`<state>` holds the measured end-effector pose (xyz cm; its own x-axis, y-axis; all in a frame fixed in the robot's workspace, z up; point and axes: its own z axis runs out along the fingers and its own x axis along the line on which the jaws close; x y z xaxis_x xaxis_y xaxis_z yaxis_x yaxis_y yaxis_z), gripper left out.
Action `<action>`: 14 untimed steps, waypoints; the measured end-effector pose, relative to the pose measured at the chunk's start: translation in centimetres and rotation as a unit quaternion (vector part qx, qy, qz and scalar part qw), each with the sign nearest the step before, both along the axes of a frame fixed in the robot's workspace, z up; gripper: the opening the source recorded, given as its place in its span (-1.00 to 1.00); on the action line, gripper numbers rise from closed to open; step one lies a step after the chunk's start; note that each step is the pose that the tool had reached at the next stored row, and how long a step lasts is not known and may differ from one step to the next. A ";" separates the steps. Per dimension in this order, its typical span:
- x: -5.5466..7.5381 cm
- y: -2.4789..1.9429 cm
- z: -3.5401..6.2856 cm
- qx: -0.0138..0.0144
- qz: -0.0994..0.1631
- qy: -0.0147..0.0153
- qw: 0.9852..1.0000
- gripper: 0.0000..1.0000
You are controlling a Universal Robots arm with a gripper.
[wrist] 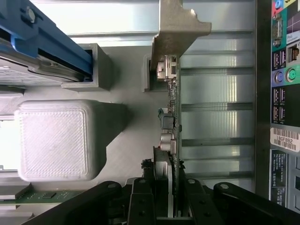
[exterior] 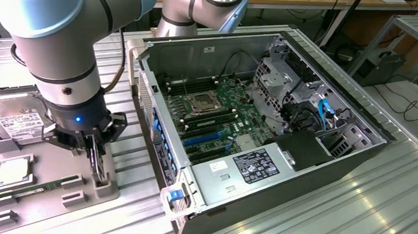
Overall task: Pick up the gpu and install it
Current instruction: 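Pick up the gpu and move the gpu toward the slot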
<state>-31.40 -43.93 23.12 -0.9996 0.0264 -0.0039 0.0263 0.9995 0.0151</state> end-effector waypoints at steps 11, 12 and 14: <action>0.1 0.00 0.92 0.000 0.000 0.000 1.000 -0.44; 0.1 0.00 0.99 0.000 0.000 0.000 1.000 -0.44; 0.1 0.00 1.08 0.000 0.000 0.000 1.000 -0.44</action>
